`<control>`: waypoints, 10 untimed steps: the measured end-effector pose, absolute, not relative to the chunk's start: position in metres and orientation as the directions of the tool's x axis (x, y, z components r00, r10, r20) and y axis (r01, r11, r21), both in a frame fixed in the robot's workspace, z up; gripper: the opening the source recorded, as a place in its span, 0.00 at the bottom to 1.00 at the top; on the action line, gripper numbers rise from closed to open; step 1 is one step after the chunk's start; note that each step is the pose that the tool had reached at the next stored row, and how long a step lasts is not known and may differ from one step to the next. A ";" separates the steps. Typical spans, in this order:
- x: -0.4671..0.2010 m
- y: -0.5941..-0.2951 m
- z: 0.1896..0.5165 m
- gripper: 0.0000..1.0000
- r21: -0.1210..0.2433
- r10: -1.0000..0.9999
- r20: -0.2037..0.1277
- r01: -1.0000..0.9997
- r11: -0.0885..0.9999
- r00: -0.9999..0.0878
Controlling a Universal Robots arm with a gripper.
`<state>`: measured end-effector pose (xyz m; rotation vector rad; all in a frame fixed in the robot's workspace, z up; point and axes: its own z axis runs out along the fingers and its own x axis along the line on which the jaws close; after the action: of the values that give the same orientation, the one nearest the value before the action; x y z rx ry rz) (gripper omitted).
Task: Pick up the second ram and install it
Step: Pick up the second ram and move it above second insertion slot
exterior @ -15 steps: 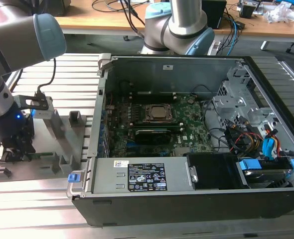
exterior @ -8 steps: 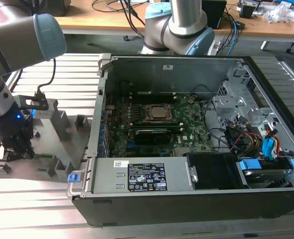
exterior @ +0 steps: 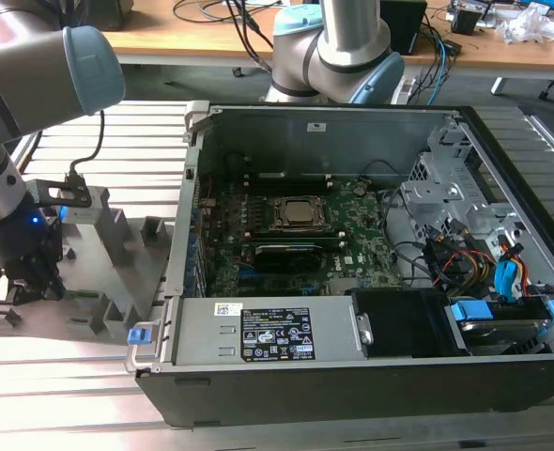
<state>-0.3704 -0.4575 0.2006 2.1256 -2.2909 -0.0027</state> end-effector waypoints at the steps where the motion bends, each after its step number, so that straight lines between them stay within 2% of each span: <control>1: -0.370 -0.457 0.201 0.14 0.013 -0.999 0.011 -0.999 0.043 -0.043; 3: -0.370 -0.457 0.201 0.14 0.012 -1.000 0.011 -1.000 -0.010 0.010; 8: -0.370 -0.457 0.201 0.14 0.012 -1.000 0.011 -1.000 -0.013 0.013; 10: -0.370 -0.457 0.201 0.14 0.012 -0.999 0.011 -0.999 -0.051 0.052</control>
<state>-0.3704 -0.4574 0.2008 2.2659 -2.1521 -0.0008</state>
